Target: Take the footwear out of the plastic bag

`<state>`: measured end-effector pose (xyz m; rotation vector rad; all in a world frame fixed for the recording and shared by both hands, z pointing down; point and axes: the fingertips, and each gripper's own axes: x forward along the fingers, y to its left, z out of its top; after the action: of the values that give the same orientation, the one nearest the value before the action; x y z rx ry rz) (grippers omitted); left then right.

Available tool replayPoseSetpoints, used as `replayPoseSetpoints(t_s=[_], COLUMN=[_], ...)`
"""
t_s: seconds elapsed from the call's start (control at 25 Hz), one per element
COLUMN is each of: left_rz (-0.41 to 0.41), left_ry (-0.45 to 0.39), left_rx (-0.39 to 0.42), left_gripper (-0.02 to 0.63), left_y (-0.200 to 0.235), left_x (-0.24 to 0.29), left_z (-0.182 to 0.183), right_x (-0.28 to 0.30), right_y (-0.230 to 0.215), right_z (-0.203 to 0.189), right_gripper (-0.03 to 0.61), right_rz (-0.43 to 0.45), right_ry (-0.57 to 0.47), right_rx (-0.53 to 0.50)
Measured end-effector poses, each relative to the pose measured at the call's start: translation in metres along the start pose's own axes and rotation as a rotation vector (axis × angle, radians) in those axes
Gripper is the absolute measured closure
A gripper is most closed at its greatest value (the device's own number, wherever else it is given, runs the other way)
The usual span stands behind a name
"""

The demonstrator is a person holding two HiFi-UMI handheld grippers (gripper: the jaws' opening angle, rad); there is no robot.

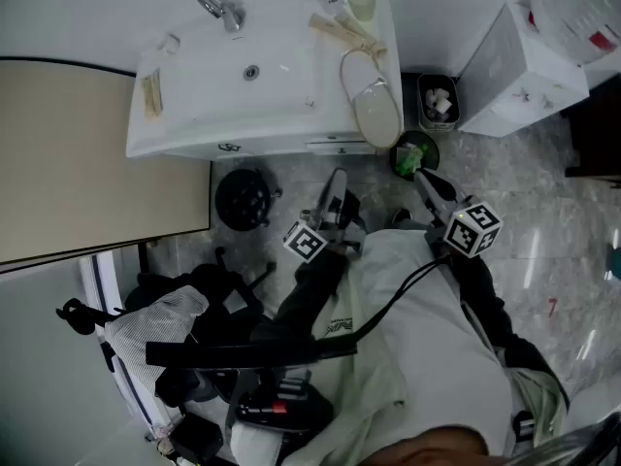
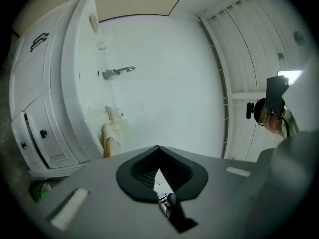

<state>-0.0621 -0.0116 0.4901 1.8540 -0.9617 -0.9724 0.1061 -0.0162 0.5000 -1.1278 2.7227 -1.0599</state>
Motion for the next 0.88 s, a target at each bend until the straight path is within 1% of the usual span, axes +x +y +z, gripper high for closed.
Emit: replayPoseSetpoints(t_s=[0.4,0.48,0.64,0.76,0.88], left_rz=[0.018,0.016,0.015,0.018,0.019], left_ry=[0.005,0.008,0.008,0.010,0.008], left_rx=[-0.028,-0.029,-0.039,-0.051,-0.057], left_gripper=[0.620,0.620,0.620,0.620,0.621], left_y=[0.003,0.004,0.007,0.009,0.012], left_x=[0.002,0.003,0.005,0.004,0.002], left_z=[-0.001,0.000,0.002,0.001,0.003], right_x=[-0.001,-0.001,-0.004,-0.006,-0.005], right_y=[-0.003,-0.003,-0.003,-0.006,-0.014], right_z=[-0.001,0.000,0.008,0.007,0.005], right_gripper=[0.575,0.575,0.575,0.575,0.575], right_rz=[-0.014,-0.009,0.038,0.042,0.042], right_ry=[0.012,-0.006,-0.067,-0.085,-0.092], right_rx=[0.010,0.025,0.077,0.108,0.113])
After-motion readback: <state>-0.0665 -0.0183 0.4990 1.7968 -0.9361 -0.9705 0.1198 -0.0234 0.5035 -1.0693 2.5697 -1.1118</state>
